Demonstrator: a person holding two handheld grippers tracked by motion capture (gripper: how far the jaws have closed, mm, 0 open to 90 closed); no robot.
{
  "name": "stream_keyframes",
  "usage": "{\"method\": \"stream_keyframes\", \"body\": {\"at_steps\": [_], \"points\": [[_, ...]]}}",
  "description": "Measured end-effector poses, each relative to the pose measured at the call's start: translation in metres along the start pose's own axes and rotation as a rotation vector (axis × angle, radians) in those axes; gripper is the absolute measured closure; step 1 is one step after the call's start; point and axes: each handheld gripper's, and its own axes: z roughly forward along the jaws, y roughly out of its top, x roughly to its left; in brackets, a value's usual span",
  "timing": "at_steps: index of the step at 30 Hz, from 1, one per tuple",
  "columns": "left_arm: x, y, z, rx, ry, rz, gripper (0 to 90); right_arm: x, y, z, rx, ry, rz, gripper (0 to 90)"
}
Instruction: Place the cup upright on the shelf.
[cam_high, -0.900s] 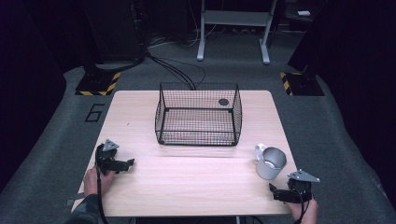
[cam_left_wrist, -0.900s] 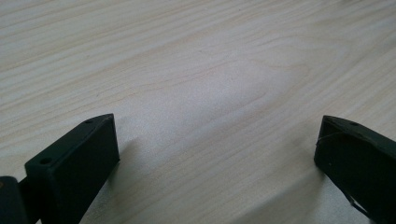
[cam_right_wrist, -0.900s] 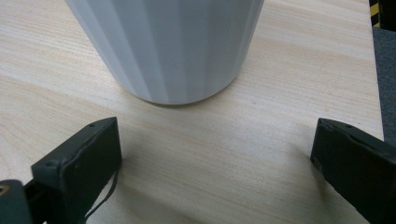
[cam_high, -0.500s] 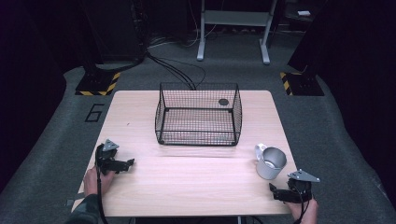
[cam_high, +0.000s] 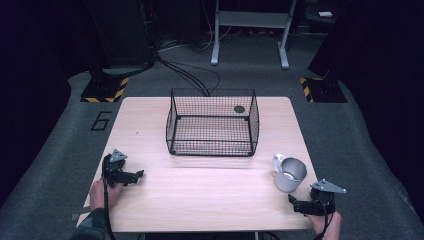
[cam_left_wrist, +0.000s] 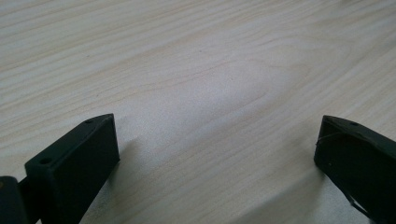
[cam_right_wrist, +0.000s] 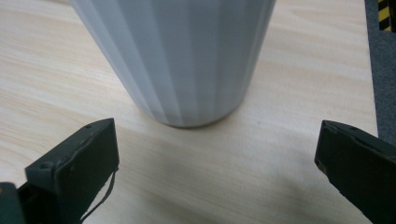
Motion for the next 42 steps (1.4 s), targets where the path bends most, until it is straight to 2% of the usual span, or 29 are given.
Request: {"method": "stream_keyframes", "body": {"at_steps": [8,17,26,29,42], "points": [[0.000,0.000,0.000,0.000,0.000,0.000,0.0,0.003,0.023,-0.010,-0.055,0.036,-0.013,0.0],[0.000,0.000,0.000,0.000,0.000,0.000,0.0,0.008,0.054,-0.012,-0.093,0.059,-0.049,0.0],[0.000,0.000,0.000,0.000,0.000,0.000,0.0,0.013,0.071,0.000,-0.061,0.067,-0.078,0.0],[0.000,0.000,0.000,0.000,0.000,0.000,0.0,0.014,0.076,0.007,-0.042,0.050,-0.092,0.0],[0.000,0.000,0.000,0.000,0.000,0.000,0.0,0.017,0.077,0.011,-0.025,0.023,-0.110,5.3]]}}
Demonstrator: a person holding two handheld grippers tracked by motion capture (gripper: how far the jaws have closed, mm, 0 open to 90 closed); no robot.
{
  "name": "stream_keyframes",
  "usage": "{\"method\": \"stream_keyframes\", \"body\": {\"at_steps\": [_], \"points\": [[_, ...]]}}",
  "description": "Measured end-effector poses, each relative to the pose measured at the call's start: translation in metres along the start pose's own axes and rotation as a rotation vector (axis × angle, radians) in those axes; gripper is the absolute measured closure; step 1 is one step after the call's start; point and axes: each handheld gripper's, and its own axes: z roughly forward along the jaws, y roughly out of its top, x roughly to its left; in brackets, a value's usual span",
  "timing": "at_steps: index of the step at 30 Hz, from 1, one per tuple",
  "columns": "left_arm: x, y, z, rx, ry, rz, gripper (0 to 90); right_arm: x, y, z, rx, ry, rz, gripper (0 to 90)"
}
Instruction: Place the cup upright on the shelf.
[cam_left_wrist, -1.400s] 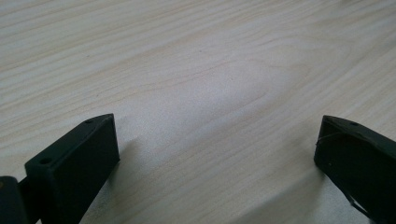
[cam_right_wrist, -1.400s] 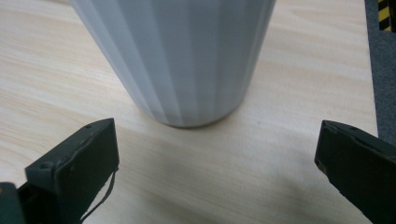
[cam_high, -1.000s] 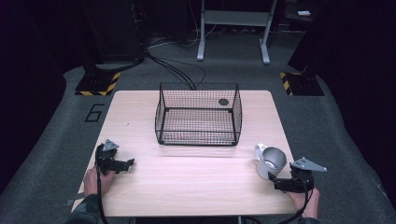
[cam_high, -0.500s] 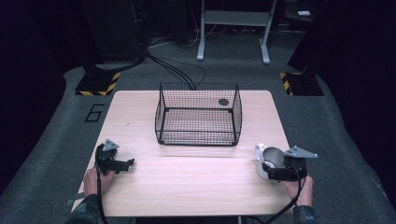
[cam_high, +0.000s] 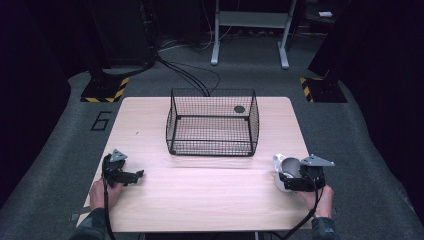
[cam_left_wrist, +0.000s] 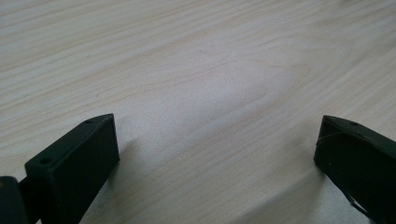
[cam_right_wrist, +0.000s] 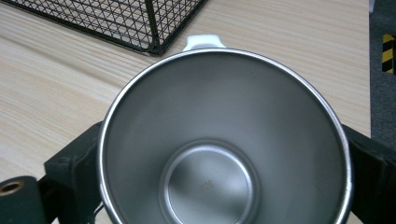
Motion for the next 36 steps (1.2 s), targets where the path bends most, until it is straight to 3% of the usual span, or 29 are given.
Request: {"method": "stream_keyframes", "body": {"at_steps": [18,36], "points": [[0.000,0.000,0.000,0.000,0.000,-0.001,0.0,0.000,0.006,-0.007,-0.015,-0.022,-0.009,6.1],[0.000,0.000,0.000,0.000,0.000,-0.001,0.0,0.015,0.021,-0.012,-0.027,0.013,-0.035,6.1]]}}
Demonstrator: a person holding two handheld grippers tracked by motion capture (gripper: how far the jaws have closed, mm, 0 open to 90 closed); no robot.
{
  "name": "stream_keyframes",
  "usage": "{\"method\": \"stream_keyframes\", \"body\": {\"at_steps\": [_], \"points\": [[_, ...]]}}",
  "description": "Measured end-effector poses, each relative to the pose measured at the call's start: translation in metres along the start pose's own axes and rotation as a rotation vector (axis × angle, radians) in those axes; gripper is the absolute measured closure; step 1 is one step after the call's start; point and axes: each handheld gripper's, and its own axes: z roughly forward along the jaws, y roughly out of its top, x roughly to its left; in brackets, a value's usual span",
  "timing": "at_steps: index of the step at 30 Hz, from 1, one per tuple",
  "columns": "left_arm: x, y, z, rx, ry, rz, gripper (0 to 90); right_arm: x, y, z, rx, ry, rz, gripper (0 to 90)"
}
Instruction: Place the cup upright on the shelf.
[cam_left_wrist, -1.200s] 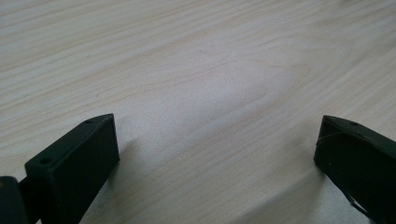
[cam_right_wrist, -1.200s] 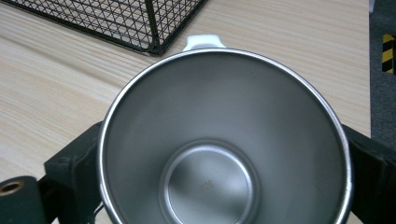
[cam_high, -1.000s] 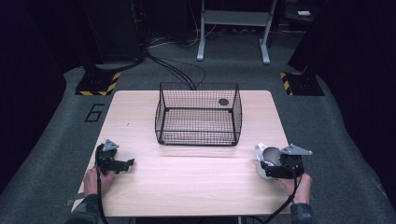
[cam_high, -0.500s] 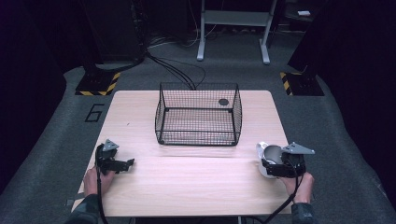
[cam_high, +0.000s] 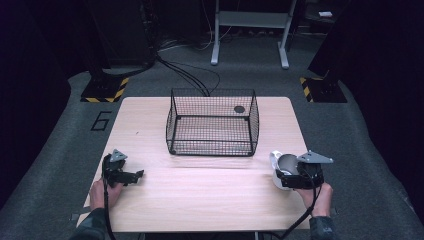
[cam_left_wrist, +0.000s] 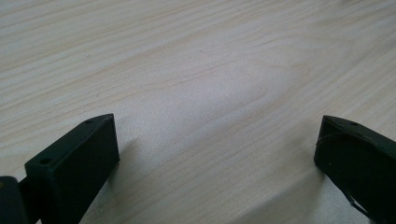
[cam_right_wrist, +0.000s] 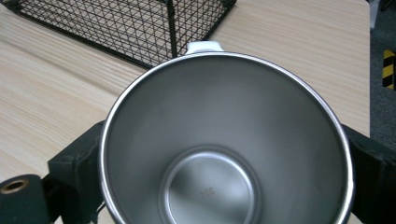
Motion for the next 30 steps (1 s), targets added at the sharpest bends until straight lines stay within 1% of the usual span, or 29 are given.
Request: {"method": "stream_keyframes", "body": {"at_steps": [1,4,5,7,8,9,12,13,16,18,19,21,23,29,30], "points": [[0.000,0.000,0.000,0.000,0.000,0.000,0.0,0.001,0.000,0.000,-0.007,0.004,-0.007,6.1],[0.000,0.000,0.000,0.000,0.000,0.000,0.0,0.005,0.003,0.001,0.000,0.014,-0.006,6.1],[0.000,0.000,0.000,0.000,0.000,0.000,0.0,0.006,0.003,0.001,-0.008,0.018,-0.009,6.1],[0.000,0.000,0.000,0.000,0.000,0.000,0.0,0.009,0.004,0.003,0.002,0.024,-0.017,6.1],[0.000,0.000,0.000,0.000,0.000,-0.001,0.0,0.011,0.005,0.003,-0.005,0.024,-0.012,6.1],[0.000,0.000,0.000,0.000,0.000,0.000,0.0,0.012,0.005,0.004,0.001,0.030,-0.023,6.1],[0.000,0.000,0.000,0.000,0.000,0.000,0.0,0.016,0.007,0.006,0.005,0.042,-0.022,6.1],[0.000,0.000,0.000,0.000,0.000,0.000,0.0,0.017,0.008,0.007,0.003,0.046,-0.030,6.1],[0.000,0.000,0.000,0.000,0.000,0.000,0.0,0.021,0.010,0.008,0.002,0.055,-0.029,6.1],[0.000,0.000,0.000,0.000,0.000,0.000,0.0,0.023,0.013,0.009,-0.003,0.063,-0.040,6.1],[0.000,0.000,0.000,0.000,0.000,0.000,0.0,0.025,0.013,0.009,-0.002,0.065,-0.034,6.1],[0.000,0.000,0.000,0.000,0.000,-0.001,0.0,0.027,0.016,0.011,-0.014,0.073,-0.039,6.1],[0.000,0.000,0.000,0.000,0.000,-0.001,0.0,0.029,0.018,0.011,-0.008,0.083,-0.041,6.1],[0.000,0.000,0.000,0.000,0.000,-0.001,0.0,0.037,0.027,0.013,-0.021,0.107,-0.052,6.1],[0.000,0.000,0.000,-0.001,0.000,-0.001,0.0,0.037,0.028,0.013,-0.017,0.110,-0.061,6.1]]}}
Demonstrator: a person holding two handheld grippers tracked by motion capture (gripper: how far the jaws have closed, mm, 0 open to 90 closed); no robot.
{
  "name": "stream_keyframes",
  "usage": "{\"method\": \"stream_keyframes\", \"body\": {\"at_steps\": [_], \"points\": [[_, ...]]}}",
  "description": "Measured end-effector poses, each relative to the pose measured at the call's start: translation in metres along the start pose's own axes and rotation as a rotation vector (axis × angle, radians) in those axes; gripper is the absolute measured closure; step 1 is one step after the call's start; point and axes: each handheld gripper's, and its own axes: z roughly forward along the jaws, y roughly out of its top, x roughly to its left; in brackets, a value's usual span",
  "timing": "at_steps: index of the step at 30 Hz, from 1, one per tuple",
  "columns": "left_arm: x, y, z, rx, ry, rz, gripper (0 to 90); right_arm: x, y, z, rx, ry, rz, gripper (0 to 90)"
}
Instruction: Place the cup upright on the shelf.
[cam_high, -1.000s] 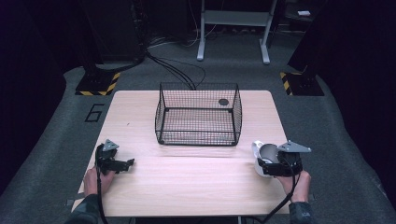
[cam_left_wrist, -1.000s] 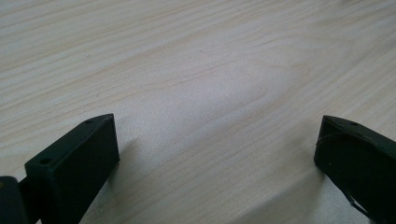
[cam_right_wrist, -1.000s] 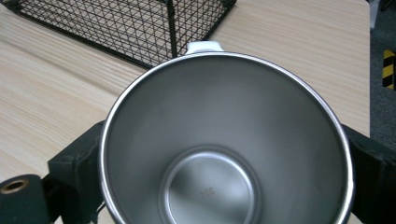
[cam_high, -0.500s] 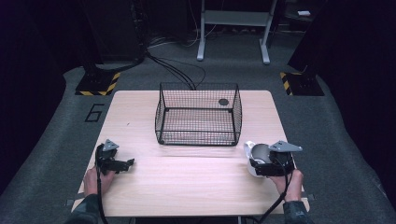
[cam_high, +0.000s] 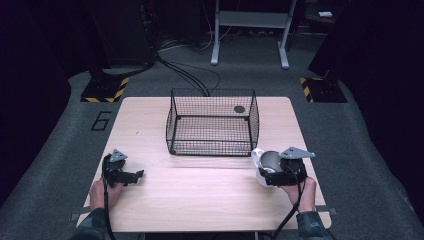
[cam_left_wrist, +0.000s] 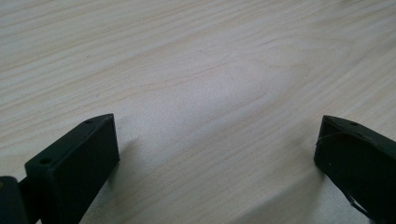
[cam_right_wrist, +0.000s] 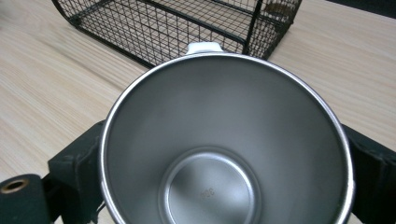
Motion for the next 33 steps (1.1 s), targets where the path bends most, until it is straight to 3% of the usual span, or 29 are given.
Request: {"method": "stream_keyframes", "body": {"at_steps": [17,33], "points": [[-0.001,0.000,0.000,-0.001,-0.002,-0.007,0.0,0.013,0.027,0.006,-0.020,0.051,-0.012,6.1],[-0.001,0.000,0.000,-0.001,-0.002,-0.007,0.0,0.019,0.051,0.008,-0.039,0.070,-0.017,6.1]]}}
